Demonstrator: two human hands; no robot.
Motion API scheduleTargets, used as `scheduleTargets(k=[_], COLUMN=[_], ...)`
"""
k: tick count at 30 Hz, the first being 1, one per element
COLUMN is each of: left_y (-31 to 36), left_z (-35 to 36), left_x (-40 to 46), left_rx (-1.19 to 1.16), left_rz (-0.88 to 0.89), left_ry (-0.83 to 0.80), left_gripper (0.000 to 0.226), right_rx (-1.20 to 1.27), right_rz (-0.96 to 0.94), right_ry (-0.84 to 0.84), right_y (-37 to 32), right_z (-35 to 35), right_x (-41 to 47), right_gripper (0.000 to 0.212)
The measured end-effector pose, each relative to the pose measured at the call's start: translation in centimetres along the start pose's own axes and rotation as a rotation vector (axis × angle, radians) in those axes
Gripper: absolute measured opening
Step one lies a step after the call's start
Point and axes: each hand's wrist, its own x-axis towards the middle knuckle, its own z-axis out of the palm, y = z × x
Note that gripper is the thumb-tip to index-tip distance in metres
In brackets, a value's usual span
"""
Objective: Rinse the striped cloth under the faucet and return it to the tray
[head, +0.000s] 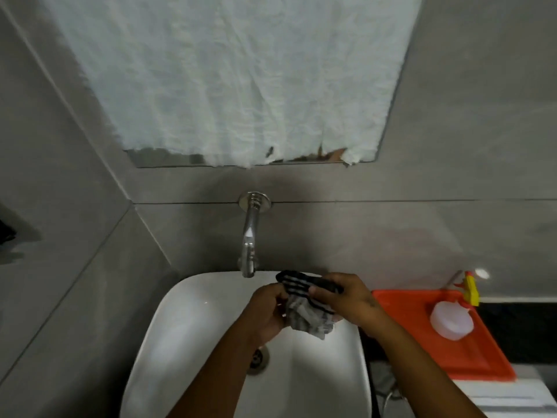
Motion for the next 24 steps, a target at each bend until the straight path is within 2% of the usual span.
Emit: scheduleTargets(k=[4, 6, 8, 10, 13, 15, 18, 21, 24], left_y=[-0.7, -1.8, -4.1, -7.2, -12.7, -15.9, -19.6, -22.1, -21.4], left_z=[7.1, 11.4, 16.0, 19.3, 22.4, 23.1, 23.1, 22.5, 22.2], left_x=[4.5, 7.6, 11.5, 15.4, 21.4, 24.6, 27.6, 28.7, 27.8], left_rx=[0.398, 0.67, 0.98, 1.258, 1.579, 1.751, 2.003, 2.053, 2.008], left_rz=[0.067, 0.124, 0.196, 0.257, 0.294, 0.329, 0.421, 0.378, 0.34], left_ry=[0.002, 0.037, -0.026, -0.077, -0.161, -0.2, -0.208, -0.293, -0.343], left_gripper=[0.029, 0.042, 0.05, 0.052, 0.06, 0.056, 0.052, 0.049, 0.043], right_rx=[0.504, 0.717, 0.803, 0.743, 0.469, 0.31, 0.099, -0.005, -0.124], right_rz=[0.327, 0.427, 0.508, 0.572, 0.652, 0.674, 0.727, 0.72, 0.75], right_ry=[0.133, 0.224, 0.362, 0.478, 0.548, 0.544, 0.45, 0.378, 0.325], right_y=[6.3, 9.7, 13.4, 17.0, 22.4, 25.7, 29.2, 31.0, 30.3], right_z=[-4.5, -6.4, -8.5, -9.9, -11.7, -12.4, -12.5, -12.3, -12.2], right_x=[-2.9, -4.0, -4.1, -3.3, -0.9, 0.9, 2.2, 2.3, 2.4], right_gripper=[0.019, 0.026, 0.027, 0.026, 0.029, 0.029, 0.019, 0.013, 0.029])
